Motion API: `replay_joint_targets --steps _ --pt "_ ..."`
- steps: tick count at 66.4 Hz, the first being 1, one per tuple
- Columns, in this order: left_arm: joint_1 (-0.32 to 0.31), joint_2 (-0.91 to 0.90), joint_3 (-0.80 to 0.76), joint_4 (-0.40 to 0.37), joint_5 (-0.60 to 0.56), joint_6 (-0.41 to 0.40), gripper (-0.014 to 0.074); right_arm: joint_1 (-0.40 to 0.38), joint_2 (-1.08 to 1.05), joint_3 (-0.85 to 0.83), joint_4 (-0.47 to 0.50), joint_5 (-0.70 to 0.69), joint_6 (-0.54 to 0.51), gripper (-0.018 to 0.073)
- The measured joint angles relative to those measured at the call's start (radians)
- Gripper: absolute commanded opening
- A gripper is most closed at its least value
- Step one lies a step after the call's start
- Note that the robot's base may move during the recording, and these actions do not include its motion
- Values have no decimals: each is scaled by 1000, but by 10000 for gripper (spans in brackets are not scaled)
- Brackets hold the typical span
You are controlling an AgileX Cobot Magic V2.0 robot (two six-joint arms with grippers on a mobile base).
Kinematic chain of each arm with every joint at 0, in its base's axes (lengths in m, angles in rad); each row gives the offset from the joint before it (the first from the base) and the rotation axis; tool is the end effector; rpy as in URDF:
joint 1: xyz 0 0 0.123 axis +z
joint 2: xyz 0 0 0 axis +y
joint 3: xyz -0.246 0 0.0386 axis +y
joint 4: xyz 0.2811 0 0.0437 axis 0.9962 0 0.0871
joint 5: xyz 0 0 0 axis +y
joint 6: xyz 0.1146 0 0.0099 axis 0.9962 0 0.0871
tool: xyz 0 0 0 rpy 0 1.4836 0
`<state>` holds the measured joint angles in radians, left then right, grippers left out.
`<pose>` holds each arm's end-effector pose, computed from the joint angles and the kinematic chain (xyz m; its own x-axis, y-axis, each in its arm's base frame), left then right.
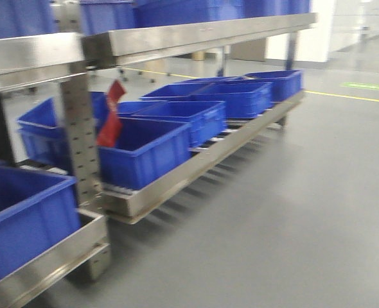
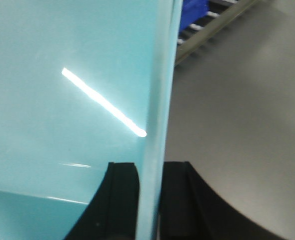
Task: Move two blue bins to right shelf middle
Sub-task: 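Back away and drive off carrying the teal bin in both grippers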
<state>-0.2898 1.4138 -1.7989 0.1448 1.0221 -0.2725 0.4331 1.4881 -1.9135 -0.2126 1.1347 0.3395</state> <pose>0.3311 -0.0840 0.4588 -0.5230 -0.0463 -0.8511 0.0821 0.9911 -0.1044 0.3255 0.1262 0.4621 -0.5728 0.0012 -0.8197 -0.1332 0.9866 0.0945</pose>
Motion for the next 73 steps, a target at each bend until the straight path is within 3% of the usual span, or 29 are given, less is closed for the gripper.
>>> replay_joint_targets --steps 73 --pt "0 0 0 0 -2 0 -111 0 0 0 0 0 0 -165"
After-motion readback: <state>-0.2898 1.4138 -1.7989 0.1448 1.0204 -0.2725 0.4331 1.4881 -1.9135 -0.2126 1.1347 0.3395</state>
